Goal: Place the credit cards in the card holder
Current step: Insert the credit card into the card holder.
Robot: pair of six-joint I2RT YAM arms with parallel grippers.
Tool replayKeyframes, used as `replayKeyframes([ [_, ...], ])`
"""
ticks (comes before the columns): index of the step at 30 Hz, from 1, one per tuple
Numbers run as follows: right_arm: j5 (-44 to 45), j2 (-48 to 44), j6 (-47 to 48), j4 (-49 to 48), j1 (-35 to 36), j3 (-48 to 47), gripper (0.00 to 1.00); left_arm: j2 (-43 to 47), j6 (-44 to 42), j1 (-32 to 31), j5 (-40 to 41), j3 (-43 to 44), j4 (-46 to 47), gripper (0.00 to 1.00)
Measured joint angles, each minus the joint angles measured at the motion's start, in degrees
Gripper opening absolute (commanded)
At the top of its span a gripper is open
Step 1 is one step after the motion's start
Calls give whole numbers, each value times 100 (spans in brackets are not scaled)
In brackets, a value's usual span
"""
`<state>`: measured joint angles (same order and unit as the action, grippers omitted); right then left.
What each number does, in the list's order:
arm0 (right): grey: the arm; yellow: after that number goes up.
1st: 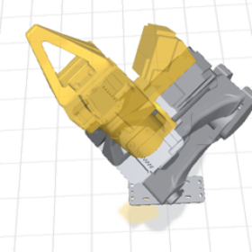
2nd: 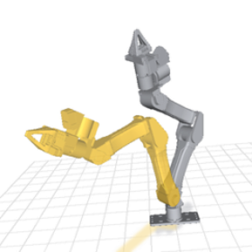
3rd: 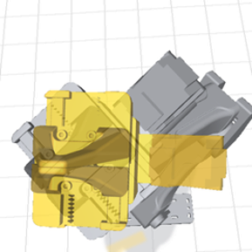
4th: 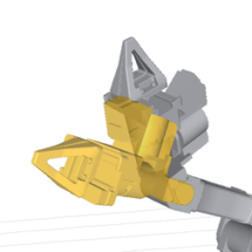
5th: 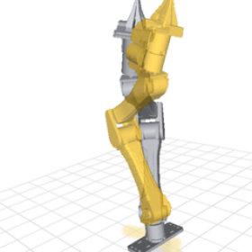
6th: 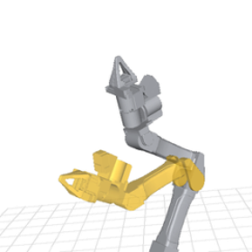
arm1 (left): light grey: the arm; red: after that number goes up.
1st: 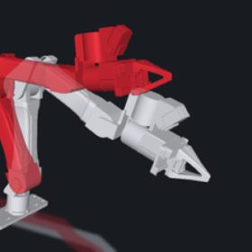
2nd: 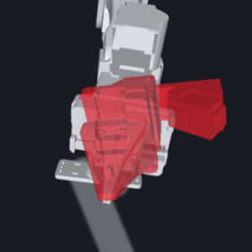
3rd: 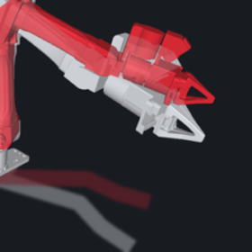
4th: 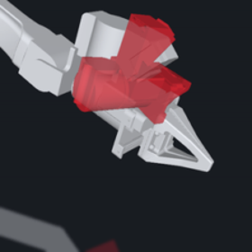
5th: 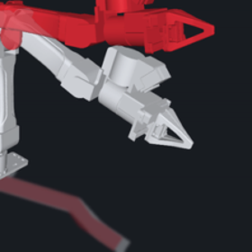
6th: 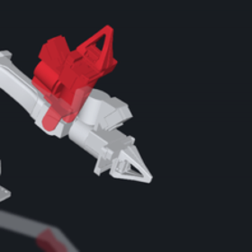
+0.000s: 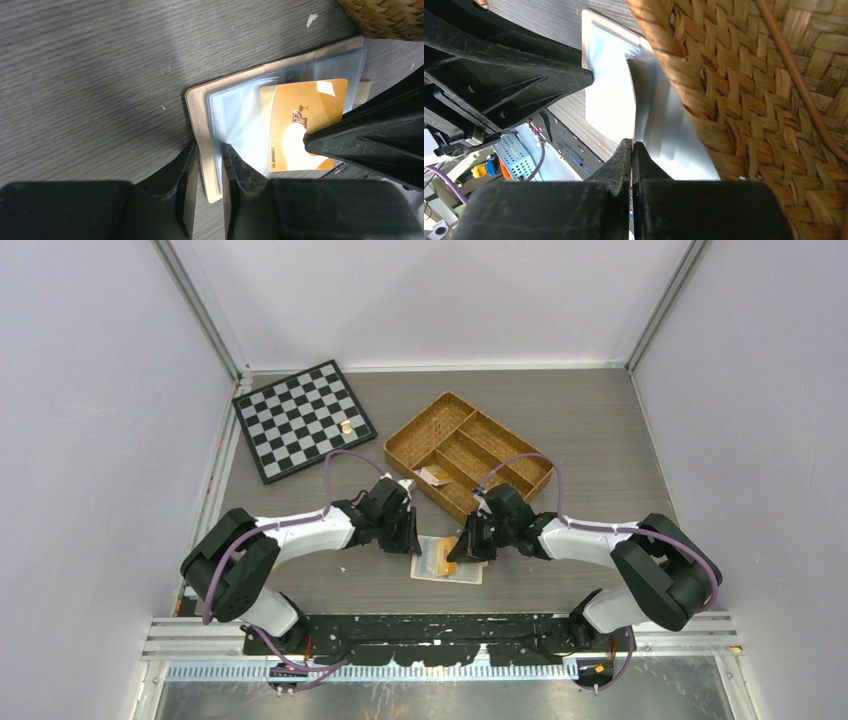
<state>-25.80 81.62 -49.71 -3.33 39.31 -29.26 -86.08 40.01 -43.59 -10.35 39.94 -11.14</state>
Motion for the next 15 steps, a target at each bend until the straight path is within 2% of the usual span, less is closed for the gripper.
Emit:
replayKeyframes([
  [8, 83, -15, 0, -2, 2, 0, 0, -87, 4, -33, 31, 52, 79, 16],
  [13, 186, -92, -48, 116, 7, 0, 0, -118, 7, -46, 39, 59, 162, 2],
  [15, 229, -138, -76, 181, 9, 0, 0, -131, 9, -57, 52, 61, 197, 0],
])
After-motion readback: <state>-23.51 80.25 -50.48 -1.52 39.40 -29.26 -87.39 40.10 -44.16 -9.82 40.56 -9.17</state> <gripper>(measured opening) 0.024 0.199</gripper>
